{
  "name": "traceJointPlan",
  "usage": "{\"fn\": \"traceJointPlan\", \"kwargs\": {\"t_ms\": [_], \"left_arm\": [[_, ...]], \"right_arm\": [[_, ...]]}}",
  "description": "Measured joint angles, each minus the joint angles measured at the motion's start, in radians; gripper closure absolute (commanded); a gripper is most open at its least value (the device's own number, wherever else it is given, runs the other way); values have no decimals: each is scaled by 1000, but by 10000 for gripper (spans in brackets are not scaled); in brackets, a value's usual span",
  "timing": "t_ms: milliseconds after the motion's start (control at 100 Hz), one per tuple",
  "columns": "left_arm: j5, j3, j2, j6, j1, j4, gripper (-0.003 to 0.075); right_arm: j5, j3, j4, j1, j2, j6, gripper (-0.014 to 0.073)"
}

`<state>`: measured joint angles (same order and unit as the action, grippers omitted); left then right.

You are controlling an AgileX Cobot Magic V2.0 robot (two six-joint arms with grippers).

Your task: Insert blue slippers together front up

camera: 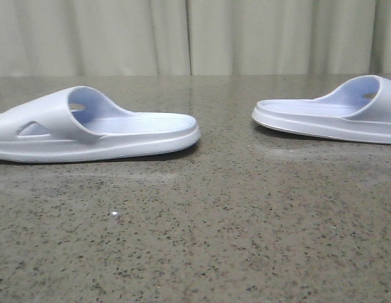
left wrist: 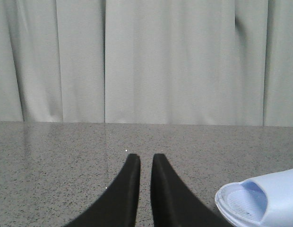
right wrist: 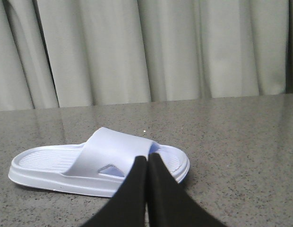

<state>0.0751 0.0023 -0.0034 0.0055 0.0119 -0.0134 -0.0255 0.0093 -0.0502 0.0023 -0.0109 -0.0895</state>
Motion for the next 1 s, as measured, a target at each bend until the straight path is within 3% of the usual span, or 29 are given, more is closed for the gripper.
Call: {"fn": "traceJointPlan", "kwargs": {"t_ms": [230,320,610,1000], "left_arm": [[0,0,0,0,0,-7,704],[0,0,0,0,0,-79,704],[23,0,0,-5,0,-444,704],[46,0,0,-5,0,-493,704]], "right_arm": [[0,0,0,0,0,0,701],[0,0,14,0,0,0,701],[-40,0,312,0,0,0,700],[-40,0,380,0,0,0,700]]}}
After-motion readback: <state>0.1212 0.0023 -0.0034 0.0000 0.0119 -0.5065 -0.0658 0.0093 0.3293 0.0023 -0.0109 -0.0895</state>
